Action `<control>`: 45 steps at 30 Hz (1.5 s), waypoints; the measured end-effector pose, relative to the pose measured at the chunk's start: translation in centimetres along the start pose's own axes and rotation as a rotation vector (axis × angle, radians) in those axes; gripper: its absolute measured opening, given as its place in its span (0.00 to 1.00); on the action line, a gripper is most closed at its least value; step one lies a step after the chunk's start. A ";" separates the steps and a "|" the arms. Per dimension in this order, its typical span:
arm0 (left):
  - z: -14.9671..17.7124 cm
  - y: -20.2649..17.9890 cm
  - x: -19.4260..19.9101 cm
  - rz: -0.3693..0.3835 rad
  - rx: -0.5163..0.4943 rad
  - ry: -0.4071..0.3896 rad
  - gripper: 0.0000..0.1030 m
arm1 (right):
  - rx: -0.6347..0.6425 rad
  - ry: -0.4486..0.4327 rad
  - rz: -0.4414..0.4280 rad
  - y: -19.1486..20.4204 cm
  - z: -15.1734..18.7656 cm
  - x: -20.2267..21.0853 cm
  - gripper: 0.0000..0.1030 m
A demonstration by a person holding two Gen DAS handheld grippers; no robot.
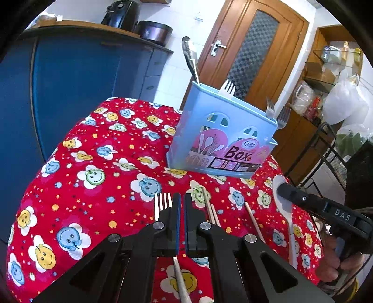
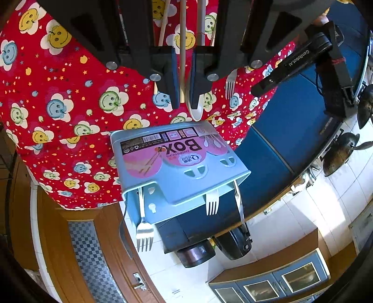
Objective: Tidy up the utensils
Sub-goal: 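Lift the fork in the left tool toward the holder while the right tool lifts the spoon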
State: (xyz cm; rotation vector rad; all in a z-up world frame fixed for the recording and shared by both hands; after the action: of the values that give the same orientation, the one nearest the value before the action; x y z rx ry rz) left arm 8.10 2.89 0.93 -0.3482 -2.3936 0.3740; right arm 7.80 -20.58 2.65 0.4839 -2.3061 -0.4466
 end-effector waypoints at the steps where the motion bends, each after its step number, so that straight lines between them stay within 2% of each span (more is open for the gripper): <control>1: 0.0 0.0 -0.1 0.002 0.000 0.004 0.02 | -0.006 -0.002 -0.005 0.0 -0.1 0.1 0.10; 9: 0.8 0.2 -1.7 0.004 -0.007 0.104 0.03 | -0.001 -0.008 -0.001 0.0 0.0 0.5 0.10; 12: 1.2 0.6 -2.3 -0.029 -0.016 0.125 0.09 | -0.001 -0.006 -0.002 0.0 0.1 0.5 0.10; 16: 1.5 1.5 -3.3 -0.068 -0.020 0.146 0.32 | -0.002 -0.006 -0.004 0.0 0.4 0.5 0.10; 22: 1.4 2.0 -4.7 -0.077 -0.031 0.173 0.33 | -0.008 -0.001 -0.004 0.0 0.7 0.4 0.10; 26: 1.1 1.3 -5.4 -0.080 -0.063 0.185 0.32 | -0.010 0.001 -0.006 0.0 0.8 0.2 0.10; 27: 1.0 1.1 -5.6 -0.073 -0.067 0.189 0.28 | -0.011 0.001 -0.006 0.0 0.8 0.2 0.10; 28: 1.0 0.9 -5.7 -0.066 -0.068 0.195 0.18 | -0.011 0.001 -0.007 0.0 0.8 0.2 0.10; 31: 1.2 0.4 -5.9 -0.059 -0.074 0.191 0.12 | -0.011 -0.001 -0.004 0.0 0.8 0.3 0.10; 32: 1.2 0.2 -5.8 -0.053 -0.075 0.187 0.07 | -0.012 -0.001 -0.004 0.0 0.8 0.3 0.10; 37: 1.2 -0.3 -4.7 -0.032 -0.077 0.151 0.02 | -0.018 -0.010 -0.002 -0.2 0.6 0.5 0.10; 45: 1.7 -1.8 -4.6 -0.050 -0.142 0.170 0.02 | -0.019 -0.013 -0.002 -0.3 0.5 0.6 0.10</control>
State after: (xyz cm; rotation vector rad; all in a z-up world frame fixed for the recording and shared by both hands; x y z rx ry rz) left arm 10.07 -0.66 -2.30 -0.3684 -2.2624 0.1456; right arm 7.07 -21.04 2.54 0.4757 -2.3113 -0.4740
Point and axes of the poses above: each gripper's, at about its wrist camera, not at the fingertips, and x roughly against the way its jaws point, y to its left, z to its underside, the point moved 2 cm from there along -x, roughly the way its jaws point, and after that the axes turned 1 degree about z, right-handed, at the moved point
